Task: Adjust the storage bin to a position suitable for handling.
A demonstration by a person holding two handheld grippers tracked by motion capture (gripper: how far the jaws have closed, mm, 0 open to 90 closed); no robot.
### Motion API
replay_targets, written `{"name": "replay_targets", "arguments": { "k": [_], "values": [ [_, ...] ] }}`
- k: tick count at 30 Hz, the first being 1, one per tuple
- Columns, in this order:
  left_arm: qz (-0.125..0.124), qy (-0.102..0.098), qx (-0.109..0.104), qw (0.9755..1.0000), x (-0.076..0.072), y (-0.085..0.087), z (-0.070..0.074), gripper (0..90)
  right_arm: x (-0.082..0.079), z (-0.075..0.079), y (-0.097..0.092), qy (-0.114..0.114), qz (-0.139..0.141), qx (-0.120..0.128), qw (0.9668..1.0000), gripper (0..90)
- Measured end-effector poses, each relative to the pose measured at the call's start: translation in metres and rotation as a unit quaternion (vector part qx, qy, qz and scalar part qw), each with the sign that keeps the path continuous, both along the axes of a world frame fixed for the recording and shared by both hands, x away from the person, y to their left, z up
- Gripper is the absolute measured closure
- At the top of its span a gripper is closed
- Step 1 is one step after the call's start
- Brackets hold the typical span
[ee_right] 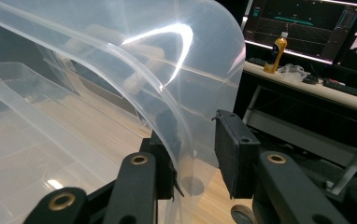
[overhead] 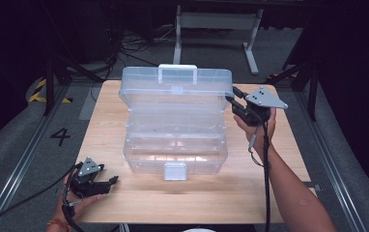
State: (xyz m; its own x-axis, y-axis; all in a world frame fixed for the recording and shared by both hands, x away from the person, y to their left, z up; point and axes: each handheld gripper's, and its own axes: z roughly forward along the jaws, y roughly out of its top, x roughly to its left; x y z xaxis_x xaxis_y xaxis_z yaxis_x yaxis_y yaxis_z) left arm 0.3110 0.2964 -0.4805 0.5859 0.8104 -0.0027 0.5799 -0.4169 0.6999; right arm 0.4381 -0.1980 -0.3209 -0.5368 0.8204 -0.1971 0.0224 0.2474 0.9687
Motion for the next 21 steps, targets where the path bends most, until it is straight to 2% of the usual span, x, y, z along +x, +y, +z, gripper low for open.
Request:
{"name": "replay_targets", "arguments": {
  "k": [9,17,21],
  "values": [
    [0.004,0.003,-0.001,1.0,0.0,0.0,0.0,28.8,0.014,0.006,-0.001,0.015,0.002,0.011,0.9998,71.1],
    [0.005,0.001,-0.001,1.0,0.001,0.0,0.0,28.5,0.014,0.003,0.001,0.014,-0.005,0.026,0.9996,72.1],
    [0.008,-0.001,-0.002,1.0,0.002,0.0,0.0,28.2,0.015,0.004,-0.001,0.016,-0.002,0.02,0.9997,72.1]
  ]
}}
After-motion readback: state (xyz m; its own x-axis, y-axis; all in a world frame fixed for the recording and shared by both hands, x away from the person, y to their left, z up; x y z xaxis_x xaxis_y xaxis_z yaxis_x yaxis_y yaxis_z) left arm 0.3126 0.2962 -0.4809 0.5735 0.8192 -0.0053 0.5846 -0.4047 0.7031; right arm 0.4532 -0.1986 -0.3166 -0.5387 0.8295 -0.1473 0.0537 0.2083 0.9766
